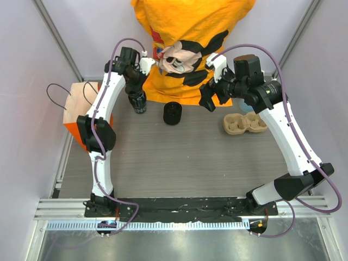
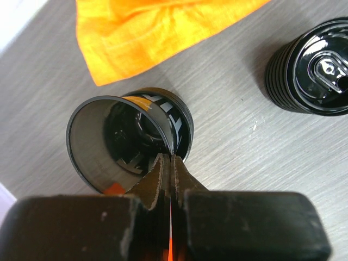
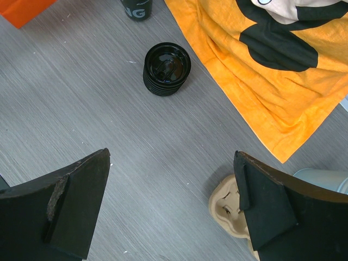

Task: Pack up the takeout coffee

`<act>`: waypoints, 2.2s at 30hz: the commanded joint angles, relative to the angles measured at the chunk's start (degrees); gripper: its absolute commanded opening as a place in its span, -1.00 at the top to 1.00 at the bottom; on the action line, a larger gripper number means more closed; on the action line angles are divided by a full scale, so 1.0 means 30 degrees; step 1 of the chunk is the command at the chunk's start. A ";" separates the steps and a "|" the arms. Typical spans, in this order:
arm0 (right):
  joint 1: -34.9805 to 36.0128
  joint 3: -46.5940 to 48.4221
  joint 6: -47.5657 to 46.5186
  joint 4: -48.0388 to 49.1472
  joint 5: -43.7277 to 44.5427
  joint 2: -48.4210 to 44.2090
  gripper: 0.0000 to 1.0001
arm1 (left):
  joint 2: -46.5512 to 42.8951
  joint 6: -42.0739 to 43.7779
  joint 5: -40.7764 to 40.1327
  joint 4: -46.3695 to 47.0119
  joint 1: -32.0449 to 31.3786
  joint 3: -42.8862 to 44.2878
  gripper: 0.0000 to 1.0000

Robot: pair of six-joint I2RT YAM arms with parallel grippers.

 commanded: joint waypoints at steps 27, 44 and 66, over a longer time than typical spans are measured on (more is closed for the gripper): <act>-0.0137 0.1115 0.0563 0.0497 0.0710 -0.0164 -0.99 | -0.4975 0.2545 -0.0444 0.0673 -0.1410 0.1420 1.00; -0.5055 0.1703 0.1384 0.1112 0.3406 -0.1276 -0.99 | -0.8525 0.3133 -0.0208 0.0378 -0.8352 -0.4029 1.00; -1.0742 0.0472 0.2233 0.1640 0.1473 -0.3093 -0.99 | -0.5216 0.1582 -0.0939 0.5474 -1.2836 -0.8453 1.00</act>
